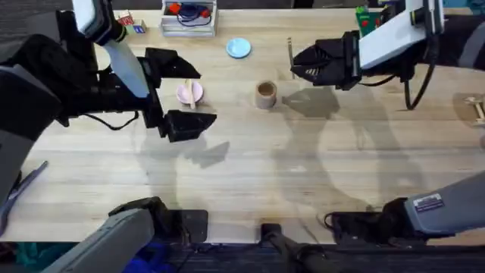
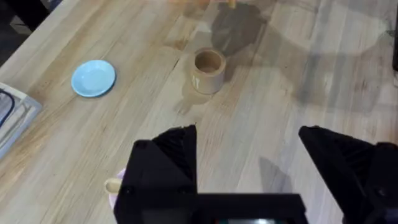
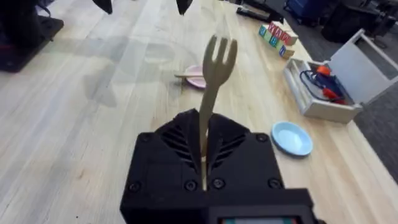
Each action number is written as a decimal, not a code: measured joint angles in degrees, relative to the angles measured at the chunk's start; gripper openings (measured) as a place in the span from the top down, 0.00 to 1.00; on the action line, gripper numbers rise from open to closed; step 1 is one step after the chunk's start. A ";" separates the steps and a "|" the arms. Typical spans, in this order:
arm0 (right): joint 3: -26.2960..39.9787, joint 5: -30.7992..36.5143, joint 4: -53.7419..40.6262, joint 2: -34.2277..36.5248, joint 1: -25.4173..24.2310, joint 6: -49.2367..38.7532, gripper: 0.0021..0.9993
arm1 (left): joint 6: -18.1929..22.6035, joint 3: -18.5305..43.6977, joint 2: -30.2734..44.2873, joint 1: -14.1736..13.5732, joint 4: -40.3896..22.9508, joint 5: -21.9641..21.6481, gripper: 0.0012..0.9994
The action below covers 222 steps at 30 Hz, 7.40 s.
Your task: Pick up a utensil and set it on the pink plate, then put the other utensil in the container.
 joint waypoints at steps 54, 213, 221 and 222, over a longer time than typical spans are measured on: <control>10.45 -0.35 3.81 19.20 8.79 0.33 0.97 | 0.00 0.00 0.00 0.00 0.00 0.00 0.01; 43.96 57.48 -38.73 15.20 30.56 -2.23 0.01 | 0.00 0.00 0.00 0.00 0.00 0.00 0.01; 48.26 57.46 -38.57 18.50 32.24 -2.23 0.01 | 0.00 0.00 0.00 0.00 0.01 0.00 0.01; 48.33 57.47 -38.51 19.05 32.38 -2.23 0.01 | 0.00 0.00 0.00 0.00 0.00 0.00 0.01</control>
